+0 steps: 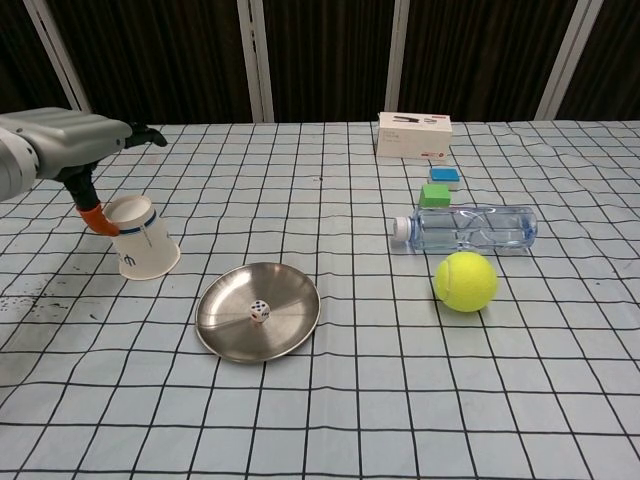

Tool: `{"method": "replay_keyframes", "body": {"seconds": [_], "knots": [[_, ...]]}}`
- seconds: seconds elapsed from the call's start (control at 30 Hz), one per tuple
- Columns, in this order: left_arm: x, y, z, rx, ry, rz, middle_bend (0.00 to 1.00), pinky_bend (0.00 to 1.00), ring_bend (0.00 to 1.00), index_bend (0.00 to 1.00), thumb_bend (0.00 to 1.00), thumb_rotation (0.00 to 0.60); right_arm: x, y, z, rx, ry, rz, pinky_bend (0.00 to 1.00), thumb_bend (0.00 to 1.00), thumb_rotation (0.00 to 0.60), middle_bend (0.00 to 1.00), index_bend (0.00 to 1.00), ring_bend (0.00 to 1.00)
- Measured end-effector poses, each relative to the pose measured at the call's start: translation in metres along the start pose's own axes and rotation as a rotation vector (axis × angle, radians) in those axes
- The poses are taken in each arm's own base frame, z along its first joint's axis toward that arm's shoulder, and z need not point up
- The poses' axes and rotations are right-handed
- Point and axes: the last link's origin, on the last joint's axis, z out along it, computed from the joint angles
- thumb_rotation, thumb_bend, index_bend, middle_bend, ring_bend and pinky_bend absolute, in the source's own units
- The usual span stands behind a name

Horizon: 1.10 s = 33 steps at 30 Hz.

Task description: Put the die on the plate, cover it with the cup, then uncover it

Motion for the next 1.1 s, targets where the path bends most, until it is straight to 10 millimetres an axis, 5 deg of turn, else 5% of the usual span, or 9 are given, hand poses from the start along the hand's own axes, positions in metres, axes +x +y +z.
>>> {"method": "replay_keyframes", "body": {"seconds": [0.23, 1.1], "knots": [[0.001, 0.003, 0.007, -0.002, -0.031, 0.034, 0.18, 0.16, 0.09, 0.18, 0.25, 0.600, -0.002, 0.000, 0.001, -0.004, -0.006, -0.005, 0.03, 0.13, 0.600, 0.14, 0.12, 0.10], [-0.013, 0.018, 0.003, -0.047, -0.018, 0.079, 0.30, 0.19, 0.21, 0.29, 0.31, 0.600, -0.002, 0.000, 0.001, -0.003, -0.008, -0.001, 0.03, 0.13, 0.600, 0.14, 0.12, 0.10]]}}
